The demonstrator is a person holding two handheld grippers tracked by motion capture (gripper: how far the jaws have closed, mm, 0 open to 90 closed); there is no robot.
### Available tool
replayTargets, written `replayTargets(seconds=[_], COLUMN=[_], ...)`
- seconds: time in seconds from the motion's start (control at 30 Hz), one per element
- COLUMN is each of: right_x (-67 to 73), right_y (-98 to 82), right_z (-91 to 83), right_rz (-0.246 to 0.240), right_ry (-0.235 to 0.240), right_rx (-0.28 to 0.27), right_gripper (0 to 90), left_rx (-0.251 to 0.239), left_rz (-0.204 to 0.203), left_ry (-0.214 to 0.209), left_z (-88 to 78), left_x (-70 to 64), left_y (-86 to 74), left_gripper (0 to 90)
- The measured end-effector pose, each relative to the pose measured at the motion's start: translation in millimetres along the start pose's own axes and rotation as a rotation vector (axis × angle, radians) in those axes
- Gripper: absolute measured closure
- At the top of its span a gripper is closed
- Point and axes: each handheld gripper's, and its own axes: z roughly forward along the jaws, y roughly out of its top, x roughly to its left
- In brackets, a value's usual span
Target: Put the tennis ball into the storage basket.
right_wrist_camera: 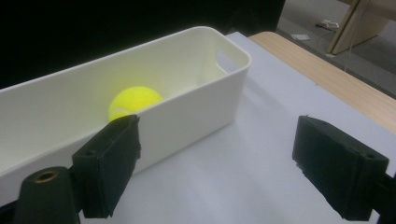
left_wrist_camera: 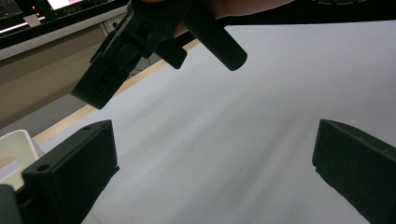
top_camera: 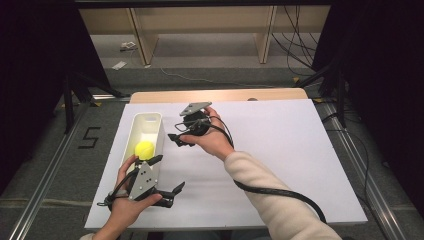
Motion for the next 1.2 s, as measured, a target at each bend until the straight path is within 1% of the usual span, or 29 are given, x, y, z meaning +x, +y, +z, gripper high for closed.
replayTargets(seconds=[0.27, 0.57, 0.87, 0.9, 0.93, 1.2], right_x=[-8.3, -17.2, -21.8, -22.0, -23.1, -29.7], right_y=[-10.5, -24.6, -35.2, -36.4, -37.7, -45.0], right_z=[-14.3, -28.4, -40.7, -41.9, -43.3, -55.3], right_rz=[0.013, 0.021, 0.028, 0.035, 0.031, 0.047], right_ry=[-0.022, -0.043, -0.058, -0.061, -0.063, -0.085], right_rx=[-0.006, 0.001, -0.003, -0.004, -0.003, -0.008], right_gripper=[16.0, 16.0, 16.0, 16.0, 16.0, 16.0], left_rx=[-0.001, -0.001, -0.002, -0.001, -0.001, 0.0], left_rz=[-0.004, -0.002, -0.005, -0.004, -0.004, 0.0], left_ry=[0.002, 0.003, 0.005, 0.006, 0.006, 0.007], left_z=[-0.2, -0.3, -0.3, -0.4, -0.4, -0.3], left_x=[0.2, 0.5, 0.4, 0.6, 0.8, 1.1], left_y=[-0.1, 0.0, 0.0, 0.0, -0.1, 0.0], left_gripper=[0.0, 0.0, 0.0, 0.0, 0.0, 0.0])
